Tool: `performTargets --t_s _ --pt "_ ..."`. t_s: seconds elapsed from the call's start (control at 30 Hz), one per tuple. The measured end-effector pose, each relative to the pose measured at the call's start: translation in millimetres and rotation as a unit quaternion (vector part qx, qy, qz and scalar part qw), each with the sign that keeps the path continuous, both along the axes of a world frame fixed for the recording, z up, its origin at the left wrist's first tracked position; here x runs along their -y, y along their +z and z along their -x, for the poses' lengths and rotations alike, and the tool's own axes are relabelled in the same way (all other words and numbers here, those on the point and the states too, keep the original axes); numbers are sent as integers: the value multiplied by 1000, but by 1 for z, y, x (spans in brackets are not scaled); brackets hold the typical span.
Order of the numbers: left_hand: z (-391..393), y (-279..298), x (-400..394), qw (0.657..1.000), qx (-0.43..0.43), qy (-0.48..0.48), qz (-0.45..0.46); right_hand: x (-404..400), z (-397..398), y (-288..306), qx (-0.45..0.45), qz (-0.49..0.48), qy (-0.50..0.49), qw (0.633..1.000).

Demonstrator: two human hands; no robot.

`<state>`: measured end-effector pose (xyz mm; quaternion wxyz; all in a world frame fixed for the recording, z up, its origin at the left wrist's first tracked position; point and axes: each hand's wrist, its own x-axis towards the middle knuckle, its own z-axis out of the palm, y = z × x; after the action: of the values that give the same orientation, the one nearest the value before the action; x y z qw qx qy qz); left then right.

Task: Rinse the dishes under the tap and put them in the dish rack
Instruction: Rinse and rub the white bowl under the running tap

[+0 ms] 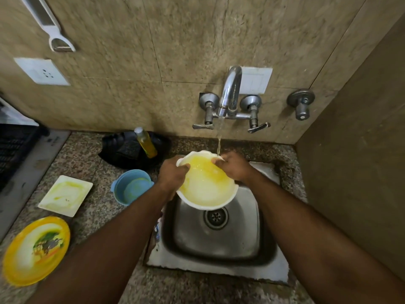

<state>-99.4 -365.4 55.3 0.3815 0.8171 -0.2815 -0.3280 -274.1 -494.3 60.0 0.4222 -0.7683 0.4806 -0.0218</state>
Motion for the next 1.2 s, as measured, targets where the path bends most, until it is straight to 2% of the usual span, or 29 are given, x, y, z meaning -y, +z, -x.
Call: performTargets --t_s 0.07,0.1,0.17,0.23,0.27,0.37,0.43,0.53,0.6,0.7,0.77,0.83,0.97,1.07,1.2 --pt "-5 -4 0 1000 -1 16 -3 -6 5 -2 59 -150 -45 986" --pt "-7 -6 0 1000 9 18 -9 -10 7 -4 72 -187 -63 978" --pt "-8 -7 3 993 99 -17 -55 -18 8 -8 72 -145 -92 982" --pt "1 -6 9 963 232 -78 -114 -26 7 -9 57 -54 -123 989" --pt "9 -6 14 950 271 -99 -120 -30 6 -7 51 -20 -135 989" --pt "39 -4 32 933 306 -154 -109 -39 5 0 30 18 -153 988" --pt "58 -6 44 918 323 -210 -90 -44 5 5 17 19 -121 992" --pt "75 -6 59 912 321 -245 -67 -50 10 10 17 16 -124 992" --pt "73 -8 68 931 278 -221 -82 -55 15 14 27 24 -160 986" --pt "60 -15 76 954 219 -162 -129 -58 22 16 -5 96 -200 975" --pt "66 -21 72 952 209 -189 -116 -55 25 15 -10 119 -224 967" --pt "75 -28 62 949 218 -204 -104 -51 27 19 10 112 -236 965" --pt "82 -31 58 974 161 -115 -110 -54 20 22 -5 116 -195 974" --pt "80 -26 59 972 165 -88 -141 -65 13 20 -4 110 -187 976" --pt "71 -22 65 968 180 -70 -159 -78 6 8 18 58 -243 968"
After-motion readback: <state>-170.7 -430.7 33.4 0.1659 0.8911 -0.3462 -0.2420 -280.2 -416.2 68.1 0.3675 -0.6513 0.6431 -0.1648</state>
